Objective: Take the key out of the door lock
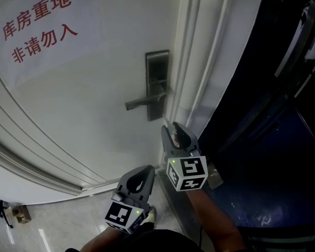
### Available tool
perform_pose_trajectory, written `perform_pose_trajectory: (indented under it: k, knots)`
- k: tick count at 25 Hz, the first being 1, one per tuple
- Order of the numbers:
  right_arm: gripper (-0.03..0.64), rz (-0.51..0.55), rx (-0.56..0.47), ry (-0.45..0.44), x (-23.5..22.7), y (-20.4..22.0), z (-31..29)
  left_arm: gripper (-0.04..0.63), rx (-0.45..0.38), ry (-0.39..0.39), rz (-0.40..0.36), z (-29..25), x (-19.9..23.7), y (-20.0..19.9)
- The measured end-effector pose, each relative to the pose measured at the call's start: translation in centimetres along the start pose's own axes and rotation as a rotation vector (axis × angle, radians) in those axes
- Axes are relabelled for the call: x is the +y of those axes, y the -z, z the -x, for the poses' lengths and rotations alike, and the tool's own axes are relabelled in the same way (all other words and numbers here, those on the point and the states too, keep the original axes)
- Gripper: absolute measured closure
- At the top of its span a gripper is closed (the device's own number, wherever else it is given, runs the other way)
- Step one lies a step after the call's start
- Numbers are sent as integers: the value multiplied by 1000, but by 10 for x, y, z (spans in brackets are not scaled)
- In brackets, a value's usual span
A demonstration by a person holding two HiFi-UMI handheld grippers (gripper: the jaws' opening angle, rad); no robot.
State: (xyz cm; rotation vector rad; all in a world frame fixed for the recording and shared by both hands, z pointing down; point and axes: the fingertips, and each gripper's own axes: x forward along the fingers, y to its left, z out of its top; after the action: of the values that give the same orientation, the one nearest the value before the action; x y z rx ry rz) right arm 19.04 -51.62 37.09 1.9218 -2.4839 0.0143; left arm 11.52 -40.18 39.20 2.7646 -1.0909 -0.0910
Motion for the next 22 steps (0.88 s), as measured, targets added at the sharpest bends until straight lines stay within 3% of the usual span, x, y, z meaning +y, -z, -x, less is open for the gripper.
perform_pose_trajectory:
  k: [11,22]
  knots:
    - [483,8,-8,-11,7,-4,78,591,-4,9,-22,39,-68,6]
    - [483,0,-30,-14,17,-11,120,591,-24,16,-46,66,-101,4]
